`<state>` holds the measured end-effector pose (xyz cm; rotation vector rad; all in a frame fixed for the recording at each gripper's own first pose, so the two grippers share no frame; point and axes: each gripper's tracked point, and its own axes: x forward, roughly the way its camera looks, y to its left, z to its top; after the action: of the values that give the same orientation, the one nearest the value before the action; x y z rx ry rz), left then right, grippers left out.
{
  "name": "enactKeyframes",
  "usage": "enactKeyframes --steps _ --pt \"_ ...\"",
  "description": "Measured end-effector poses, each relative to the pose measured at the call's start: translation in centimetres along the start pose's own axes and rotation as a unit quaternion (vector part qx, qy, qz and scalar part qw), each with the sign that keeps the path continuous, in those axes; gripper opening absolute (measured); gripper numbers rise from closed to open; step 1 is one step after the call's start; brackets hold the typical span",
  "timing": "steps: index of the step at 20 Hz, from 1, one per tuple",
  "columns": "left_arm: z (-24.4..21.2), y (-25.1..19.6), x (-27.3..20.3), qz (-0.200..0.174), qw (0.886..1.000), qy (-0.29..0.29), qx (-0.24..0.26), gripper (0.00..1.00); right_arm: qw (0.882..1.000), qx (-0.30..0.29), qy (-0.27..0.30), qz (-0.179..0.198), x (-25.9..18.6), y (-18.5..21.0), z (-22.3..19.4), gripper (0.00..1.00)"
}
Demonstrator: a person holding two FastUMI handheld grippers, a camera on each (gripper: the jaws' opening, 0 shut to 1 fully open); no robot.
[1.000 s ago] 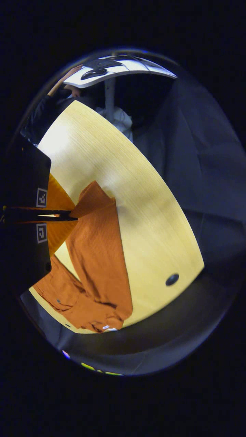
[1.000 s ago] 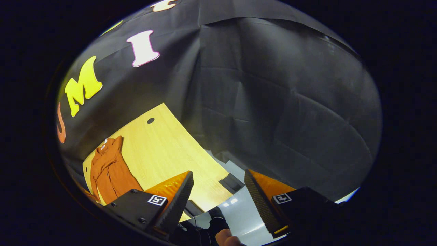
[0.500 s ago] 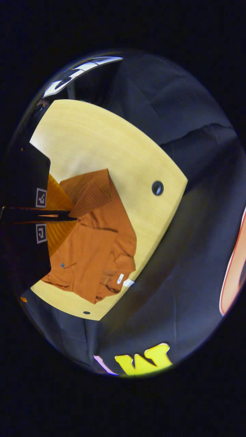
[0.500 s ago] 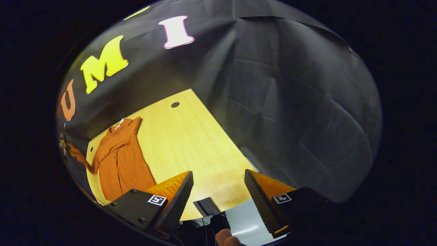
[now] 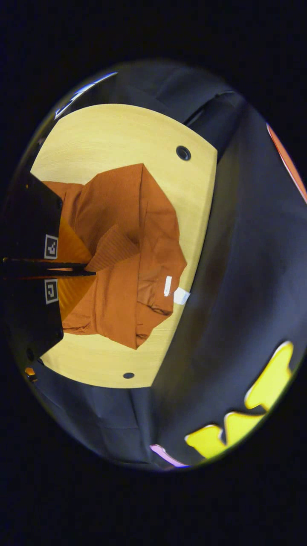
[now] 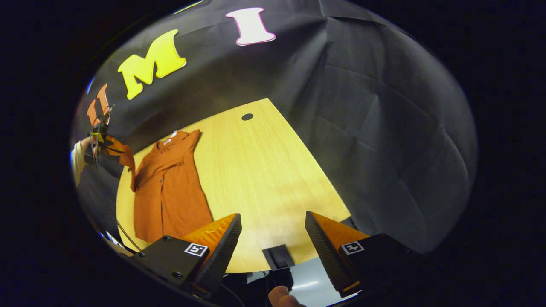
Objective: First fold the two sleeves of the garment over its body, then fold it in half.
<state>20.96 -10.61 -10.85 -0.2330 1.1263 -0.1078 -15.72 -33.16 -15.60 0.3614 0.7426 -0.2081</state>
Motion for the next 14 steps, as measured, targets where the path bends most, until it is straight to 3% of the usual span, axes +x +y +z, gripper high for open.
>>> enactKeyframes --steps 3,9,14 --pt "-0.9 -3.9 1.8 0.002 1.0 0.028 0.012 0.03 1.0 0.008 0.005 0.004 0.0 -1.1 -0.4 0.96" --pt "-3.4 -11.7 7.6 -0.003 0.997 0.069 0.046 0.03 0.998 0.043 0.019 -0.031 -0.3 -6.1 -4.0 0.96" --pt "-5.4 -17.2 9.8 -0.054 0.994 0.089 0.039 0.07 0.997 0.058 0.037 -0.036 0.5 -7.8 -6.2 0.97"
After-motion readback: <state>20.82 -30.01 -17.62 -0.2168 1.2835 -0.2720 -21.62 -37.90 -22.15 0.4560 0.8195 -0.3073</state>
